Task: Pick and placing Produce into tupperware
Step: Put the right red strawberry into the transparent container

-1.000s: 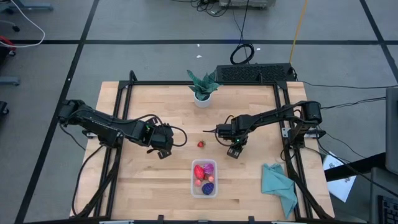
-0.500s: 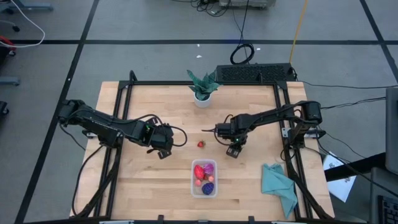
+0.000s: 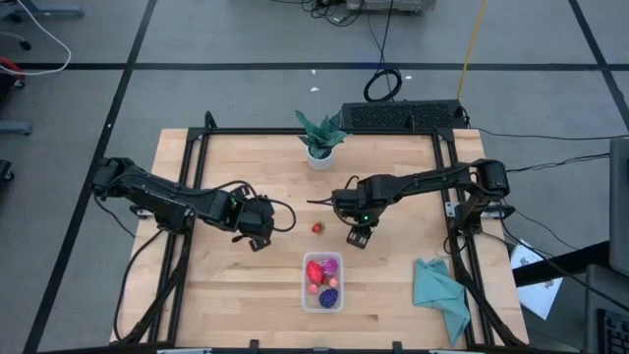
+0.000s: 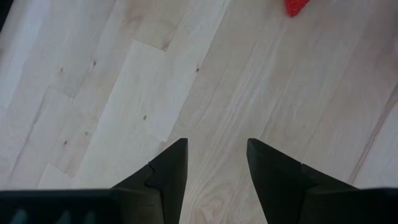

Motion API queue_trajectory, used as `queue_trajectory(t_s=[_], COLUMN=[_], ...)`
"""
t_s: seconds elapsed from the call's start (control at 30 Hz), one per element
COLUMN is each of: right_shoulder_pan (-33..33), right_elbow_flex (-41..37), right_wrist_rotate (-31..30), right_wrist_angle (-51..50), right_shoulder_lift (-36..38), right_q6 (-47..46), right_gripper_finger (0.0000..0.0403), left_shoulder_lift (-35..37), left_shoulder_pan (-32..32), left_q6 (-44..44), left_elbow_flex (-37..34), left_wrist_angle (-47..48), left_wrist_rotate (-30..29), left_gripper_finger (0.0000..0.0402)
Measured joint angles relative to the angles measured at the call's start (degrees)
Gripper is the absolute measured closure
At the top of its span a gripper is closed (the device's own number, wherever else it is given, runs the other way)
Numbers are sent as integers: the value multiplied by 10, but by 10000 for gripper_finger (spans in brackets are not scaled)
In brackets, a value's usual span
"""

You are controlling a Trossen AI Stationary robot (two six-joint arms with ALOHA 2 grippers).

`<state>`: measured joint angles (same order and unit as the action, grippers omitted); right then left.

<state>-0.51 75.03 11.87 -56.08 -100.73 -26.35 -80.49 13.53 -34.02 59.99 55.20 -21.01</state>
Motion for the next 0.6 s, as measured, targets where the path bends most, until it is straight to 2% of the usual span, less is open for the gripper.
queue_trajectory(t_s=[0.27,0.6], right_shoulder_pan=[55,137], right_elbow_flex=[52,61], right_wrist_rotate=[33,70], right_wrist_angle=[46,176], right_shoulder_lift=[0,0], right_q6=[-33,-84], right_gripper_finger=[259,259], left_shoulder_lift=[0,0], left_shoulder_pan=[0,0], left_q6=[8,8], left_elbow_flex=[0,0], left_wrist_angle=[3,30], left_wrist_rotate=[-10,-16], left_gripper_finger=[231,231])
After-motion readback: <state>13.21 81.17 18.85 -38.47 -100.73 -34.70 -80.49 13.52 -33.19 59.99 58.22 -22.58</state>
